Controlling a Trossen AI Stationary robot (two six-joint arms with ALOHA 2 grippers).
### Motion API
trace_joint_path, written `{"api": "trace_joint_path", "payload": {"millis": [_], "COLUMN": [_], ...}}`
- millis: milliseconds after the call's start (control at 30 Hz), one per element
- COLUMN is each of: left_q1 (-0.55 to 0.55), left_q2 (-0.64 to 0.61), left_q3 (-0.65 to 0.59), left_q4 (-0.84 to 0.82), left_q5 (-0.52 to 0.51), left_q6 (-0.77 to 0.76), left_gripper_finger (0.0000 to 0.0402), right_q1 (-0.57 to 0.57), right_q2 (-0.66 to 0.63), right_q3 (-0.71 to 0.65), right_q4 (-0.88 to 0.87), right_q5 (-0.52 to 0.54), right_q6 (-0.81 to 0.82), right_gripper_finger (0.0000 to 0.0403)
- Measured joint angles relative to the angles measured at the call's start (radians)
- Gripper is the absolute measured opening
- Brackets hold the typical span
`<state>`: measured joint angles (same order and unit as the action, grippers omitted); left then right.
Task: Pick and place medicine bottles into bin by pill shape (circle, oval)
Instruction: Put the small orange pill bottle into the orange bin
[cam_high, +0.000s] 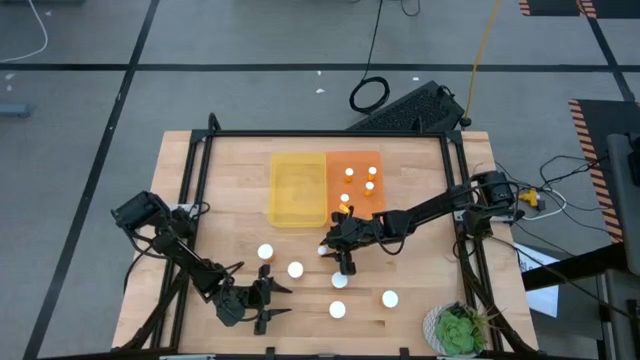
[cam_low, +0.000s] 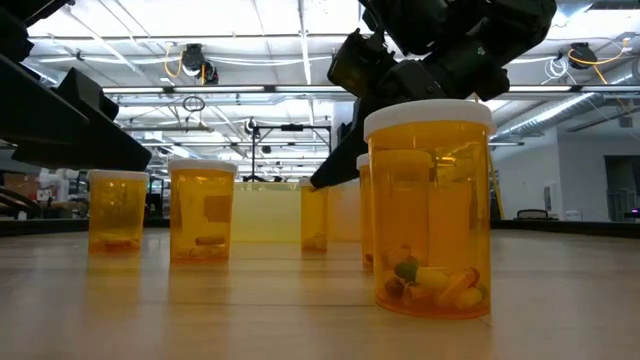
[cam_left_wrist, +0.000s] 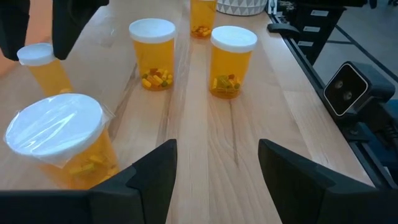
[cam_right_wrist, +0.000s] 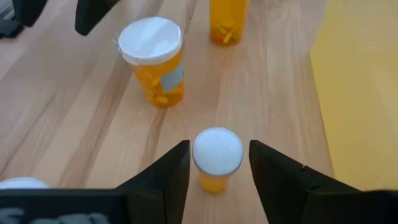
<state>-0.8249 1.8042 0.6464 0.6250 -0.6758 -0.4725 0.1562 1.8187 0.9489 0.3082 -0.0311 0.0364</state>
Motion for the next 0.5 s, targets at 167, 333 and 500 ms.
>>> {"api": "trace_joint_path", "payload": {"millis": [167,333,500], "left_q1": [0.000,0.000,0.000], "left_q2": [0.000,0.000,0.000], "left_q3": [0.000,0.000,0.000], "left_q4": [0.000,0.000,0.000], "left_q5": [0.000,0.000,0.000], "left_q6": [0.000,0.000,0.001], "left_gripper_finger": [0.0230,0.0230,0.0230], "right_q1": [-0.003,-0.008,-0.007], "right_q2": [0.000,0.000,0.000], "right_q3": [0.000,0.000,0.000], "right_q4": [0.001,0.001,0.001], "right_q5": [0.001,0.002,0.002], "right_q6": [0.000,0.002,0.001], "right_gripper_finger": [0.0140,0.0128,0.0121]}}
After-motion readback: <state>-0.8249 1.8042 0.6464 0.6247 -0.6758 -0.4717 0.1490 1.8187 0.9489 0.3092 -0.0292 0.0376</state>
